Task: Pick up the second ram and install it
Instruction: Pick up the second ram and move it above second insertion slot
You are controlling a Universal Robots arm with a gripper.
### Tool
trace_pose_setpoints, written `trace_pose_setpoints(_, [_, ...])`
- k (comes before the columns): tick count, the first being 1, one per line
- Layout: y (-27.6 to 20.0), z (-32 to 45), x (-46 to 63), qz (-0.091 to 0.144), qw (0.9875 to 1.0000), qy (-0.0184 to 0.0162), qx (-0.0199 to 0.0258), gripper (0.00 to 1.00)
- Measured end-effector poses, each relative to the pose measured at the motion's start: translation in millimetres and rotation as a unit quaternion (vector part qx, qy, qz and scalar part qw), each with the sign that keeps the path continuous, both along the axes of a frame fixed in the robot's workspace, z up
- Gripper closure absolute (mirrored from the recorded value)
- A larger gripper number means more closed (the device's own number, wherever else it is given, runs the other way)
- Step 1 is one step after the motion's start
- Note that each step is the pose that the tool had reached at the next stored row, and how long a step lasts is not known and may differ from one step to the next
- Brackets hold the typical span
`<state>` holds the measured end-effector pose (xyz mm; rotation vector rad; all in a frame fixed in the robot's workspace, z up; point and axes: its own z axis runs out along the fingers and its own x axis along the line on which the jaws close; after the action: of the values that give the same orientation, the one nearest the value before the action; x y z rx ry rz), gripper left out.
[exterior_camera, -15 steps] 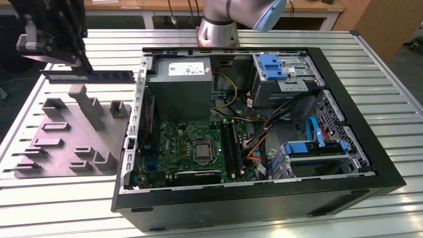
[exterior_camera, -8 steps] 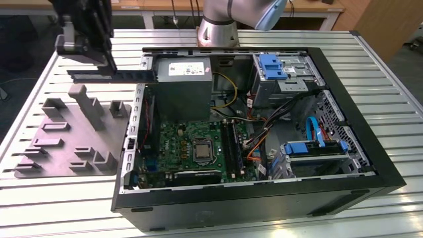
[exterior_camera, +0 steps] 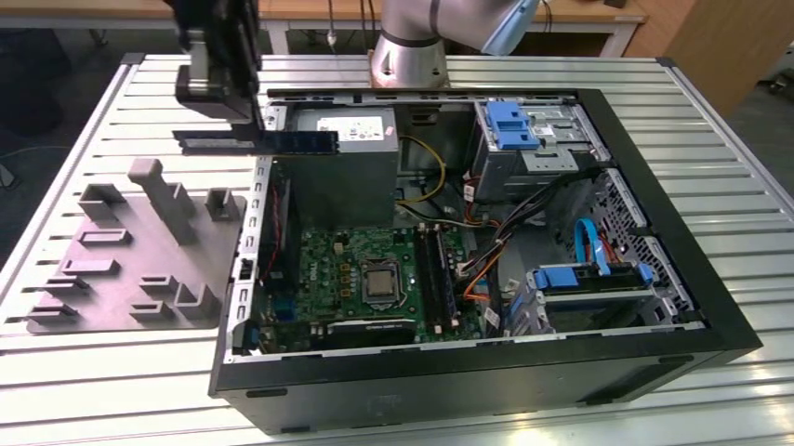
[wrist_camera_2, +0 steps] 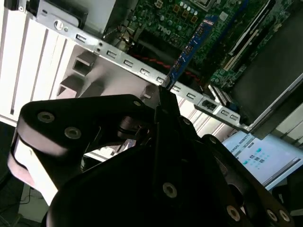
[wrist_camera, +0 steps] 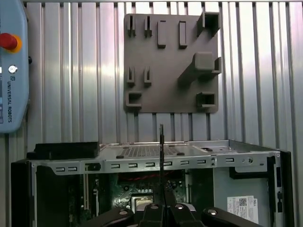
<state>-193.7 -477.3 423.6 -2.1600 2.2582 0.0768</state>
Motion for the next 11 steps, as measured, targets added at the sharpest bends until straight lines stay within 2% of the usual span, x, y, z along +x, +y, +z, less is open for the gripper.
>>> trace_pose_setpoints(11, [-0.2,-0.3,50.1,0.0,1.0,0.0014,0.0,0.89])
